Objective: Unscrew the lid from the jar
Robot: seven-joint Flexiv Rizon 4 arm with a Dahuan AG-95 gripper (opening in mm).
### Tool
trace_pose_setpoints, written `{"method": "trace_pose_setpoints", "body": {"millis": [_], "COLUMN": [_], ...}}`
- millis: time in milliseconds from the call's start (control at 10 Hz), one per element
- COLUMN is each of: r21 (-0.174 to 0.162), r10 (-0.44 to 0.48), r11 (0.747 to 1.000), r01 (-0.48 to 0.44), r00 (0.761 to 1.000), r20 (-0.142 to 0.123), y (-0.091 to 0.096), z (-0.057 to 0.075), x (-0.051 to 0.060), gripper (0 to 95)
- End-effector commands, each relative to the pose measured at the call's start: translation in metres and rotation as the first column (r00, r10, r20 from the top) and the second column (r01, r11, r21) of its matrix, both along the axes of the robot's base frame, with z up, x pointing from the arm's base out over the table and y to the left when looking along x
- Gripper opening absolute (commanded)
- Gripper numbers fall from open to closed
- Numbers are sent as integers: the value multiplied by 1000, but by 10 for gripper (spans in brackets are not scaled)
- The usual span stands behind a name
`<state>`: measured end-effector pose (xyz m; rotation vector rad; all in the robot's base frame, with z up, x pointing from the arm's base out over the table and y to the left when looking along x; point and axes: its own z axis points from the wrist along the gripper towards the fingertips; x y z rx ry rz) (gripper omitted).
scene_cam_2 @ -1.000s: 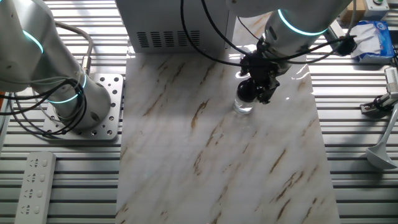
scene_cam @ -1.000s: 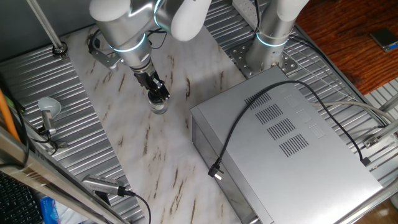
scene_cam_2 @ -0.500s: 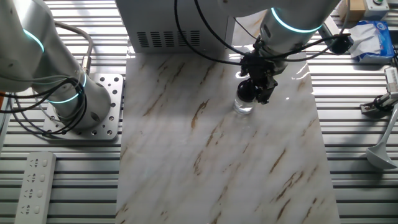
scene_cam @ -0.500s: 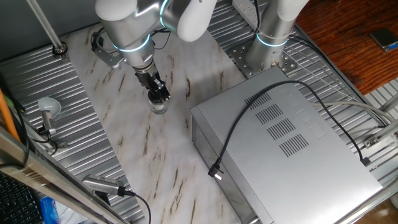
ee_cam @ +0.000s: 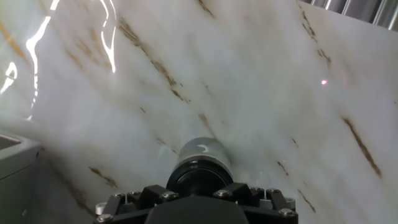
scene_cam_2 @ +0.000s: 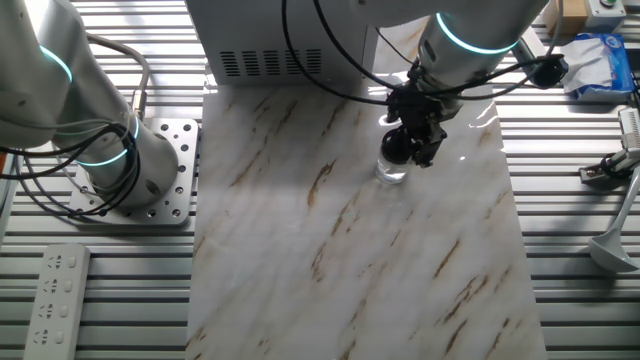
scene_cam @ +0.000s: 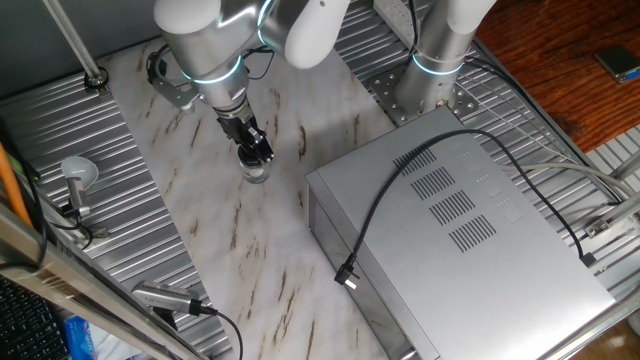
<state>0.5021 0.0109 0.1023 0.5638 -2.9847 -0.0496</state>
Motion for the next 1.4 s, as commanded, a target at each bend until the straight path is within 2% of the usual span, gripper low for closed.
{"method": "trace_pose_setpoints", "body": {"millis": [100,500,1400], "r21": [0,-5,-3], "r10": [6,14,16], "r11": [1000,1000,1000], "r01": [-6,-14,-16], "r00": [1000,1000,1000], "r20": [2,14,15], "y": [0,0,0], "z": [0,-1,-1], "x": [-1,-1,-1], "gripper": [760,760,760]}}
